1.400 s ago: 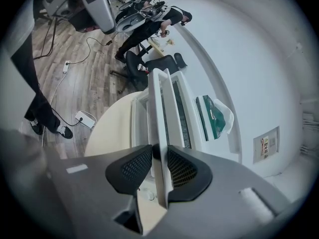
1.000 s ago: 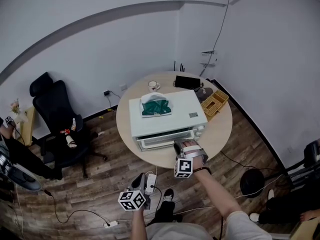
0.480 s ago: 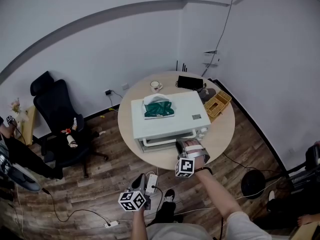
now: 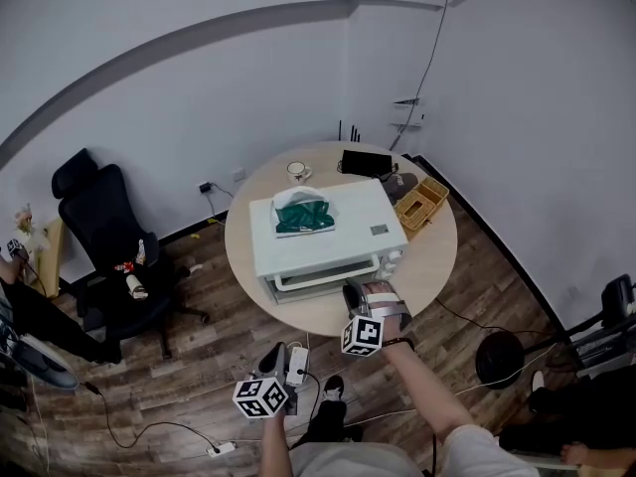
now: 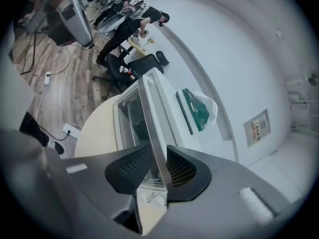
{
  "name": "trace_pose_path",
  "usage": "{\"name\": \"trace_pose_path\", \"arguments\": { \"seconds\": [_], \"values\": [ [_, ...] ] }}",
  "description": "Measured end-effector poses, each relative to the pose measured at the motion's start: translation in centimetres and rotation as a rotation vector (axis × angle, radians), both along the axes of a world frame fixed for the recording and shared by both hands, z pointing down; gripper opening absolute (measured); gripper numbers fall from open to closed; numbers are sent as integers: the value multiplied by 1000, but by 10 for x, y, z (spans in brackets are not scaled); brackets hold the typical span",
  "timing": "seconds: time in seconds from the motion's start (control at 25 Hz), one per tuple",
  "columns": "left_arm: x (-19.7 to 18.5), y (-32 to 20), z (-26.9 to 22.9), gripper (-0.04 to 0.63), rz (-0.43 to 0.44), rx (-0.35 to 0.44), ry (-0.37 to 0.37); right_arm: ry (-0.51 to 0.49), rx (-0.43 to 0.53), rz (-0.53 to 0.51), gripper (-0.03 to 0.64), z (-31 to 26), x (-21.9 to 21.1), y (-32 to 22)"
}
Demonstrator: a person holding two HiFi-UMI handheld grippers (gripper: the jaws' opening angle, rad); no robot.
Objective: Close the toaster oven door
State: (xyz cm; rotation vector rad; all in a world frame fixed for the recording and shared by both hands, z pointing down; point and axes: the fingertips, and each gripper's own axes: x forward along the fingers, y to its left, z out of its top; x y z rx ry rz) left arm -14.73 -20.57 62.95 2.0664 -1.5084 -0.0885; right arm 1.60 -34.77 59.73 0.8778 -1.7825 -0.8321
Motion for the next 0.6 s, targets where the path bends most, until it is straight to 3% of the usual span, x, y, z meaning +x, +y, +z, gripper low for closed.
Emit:
{"name": "trace_pose_path", "arguments": {
  "seconds": [0.6],
  "values": [
    [32, 26, -23, 58, 56, 57, -56, -633, -269, 248, 91, 6, 36, 92]
  ]
}}
